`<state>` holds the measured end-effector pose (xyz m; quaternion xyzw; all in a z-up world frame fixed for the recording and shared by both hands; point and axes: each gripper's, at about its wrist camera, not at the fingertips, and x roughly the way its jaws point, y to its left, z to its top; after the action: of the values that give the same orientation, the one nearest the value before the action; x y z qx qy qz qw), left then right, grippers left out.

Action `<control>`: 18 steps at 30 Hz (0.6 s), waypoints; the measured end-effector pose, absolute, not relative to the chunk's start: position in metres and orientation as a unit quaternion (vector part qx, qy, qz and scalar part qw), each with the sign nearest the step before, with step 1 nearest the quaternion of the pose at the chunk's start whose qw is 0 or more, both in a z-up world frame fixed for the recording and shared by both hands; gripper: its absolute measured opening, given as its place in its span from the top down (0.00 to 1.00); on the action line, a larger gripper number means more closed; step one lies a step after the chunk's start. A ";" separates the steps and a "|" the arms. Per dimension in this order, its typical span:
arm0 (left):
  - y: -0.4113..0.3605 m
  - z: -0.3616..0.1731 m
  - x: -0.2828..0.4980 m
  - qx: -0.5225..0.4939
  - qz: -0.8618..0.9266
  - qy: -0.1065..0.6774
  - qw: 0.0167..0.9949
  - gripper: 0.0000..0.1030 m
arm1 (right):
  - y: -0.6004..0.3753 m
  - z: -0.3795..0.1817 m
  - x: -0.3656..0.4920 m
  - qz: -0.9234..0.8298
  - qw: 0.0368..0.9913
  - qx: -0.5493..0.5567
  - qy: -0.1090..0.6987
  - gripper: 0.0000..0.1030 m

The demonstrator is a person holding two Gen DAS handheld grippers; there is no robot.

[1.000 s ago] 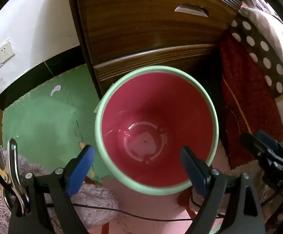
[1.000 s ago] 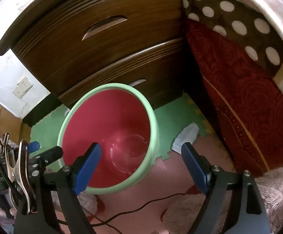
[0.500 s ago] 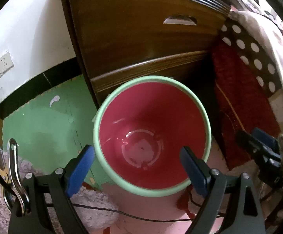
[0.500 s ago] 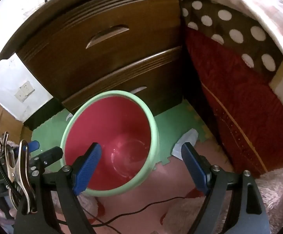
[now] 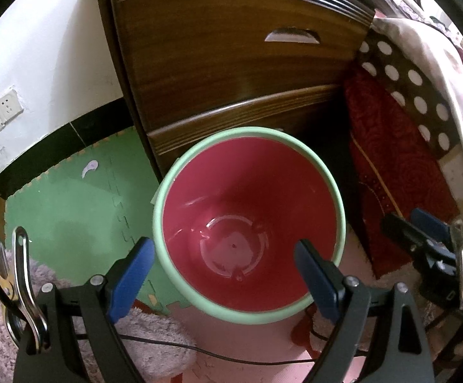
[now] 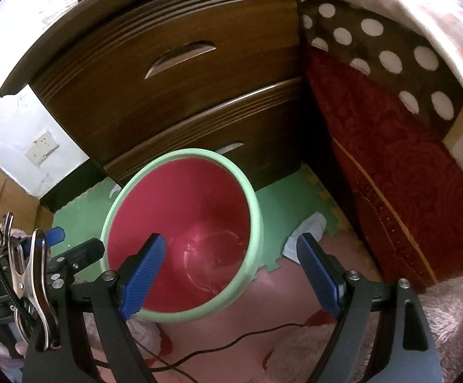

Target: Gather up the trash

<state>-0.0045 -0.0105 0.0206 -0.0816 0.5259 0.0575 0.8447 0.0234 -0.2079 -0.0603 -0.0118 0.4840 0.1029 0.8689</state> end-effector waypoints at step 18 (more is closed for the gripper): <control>-0.010 0.016 -0.005 -0.084 0.057 0.528 0.843 0.11 | -0.209 -0.063 0.023 0.103 0.868 -0.008 0.486 0.16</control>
<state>-0.0050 -0.0097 0.0162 -0.0836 0.5275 0.0571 0.8435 0.0235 -0.2090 -0.0635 -0.0082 0.4855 0.1031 0.8681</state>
